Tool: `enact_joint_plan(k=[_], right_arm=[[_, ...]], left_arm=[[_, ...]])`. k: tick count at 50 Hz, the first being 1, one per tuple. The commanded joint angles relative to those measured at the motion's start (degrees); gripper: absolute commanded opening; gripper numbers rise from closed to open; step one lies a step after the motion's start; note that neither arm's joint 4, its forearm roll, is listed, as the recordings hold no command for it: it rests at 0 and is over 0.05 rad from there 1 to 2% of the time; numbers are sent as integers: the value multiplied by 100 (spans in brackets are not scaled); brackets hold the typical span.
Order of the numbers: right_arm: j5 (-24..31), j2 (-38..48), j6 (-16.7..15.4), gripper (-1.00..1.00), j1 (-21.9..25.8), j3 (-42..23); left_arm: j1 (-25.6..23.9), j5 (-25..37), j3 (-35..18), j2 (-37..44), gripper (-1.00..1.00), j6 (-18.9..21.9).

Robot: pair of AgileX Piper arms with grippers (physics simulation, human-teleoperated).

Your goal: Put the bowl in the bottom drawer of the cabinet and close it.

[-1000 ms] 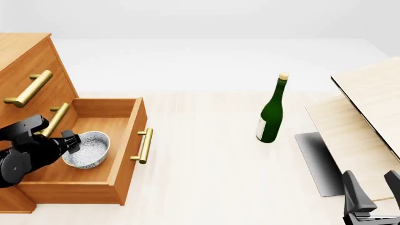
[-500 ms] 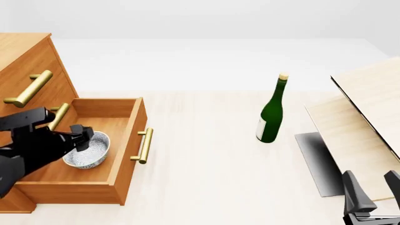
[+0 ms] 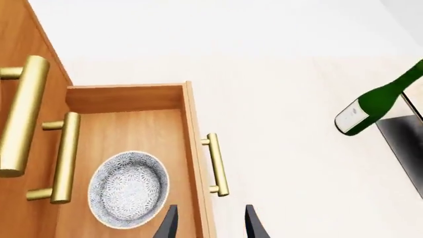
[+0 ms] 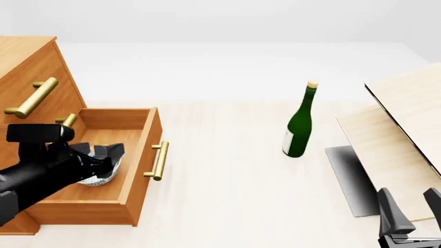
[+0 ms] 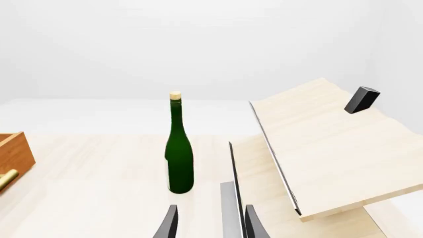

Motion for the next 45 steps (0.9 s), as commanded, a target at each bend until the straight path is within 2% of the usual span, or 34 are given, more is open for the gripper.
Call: enact_joint_plan(k=[1,17,20,45], right_arm=[[20,-2,12,100,4,-10],[19,-1,13,100,4,-10],[20,-3,13,100,4,-10],[19,0,13,100,3,-10]], left_arm=[[-760,22,-45,-152,100,127],[-1452,-211,-110,173,100,-2],[-1741,-223,-193,419,100,-363],[-2352,-449,-97,1277,100,-991]])
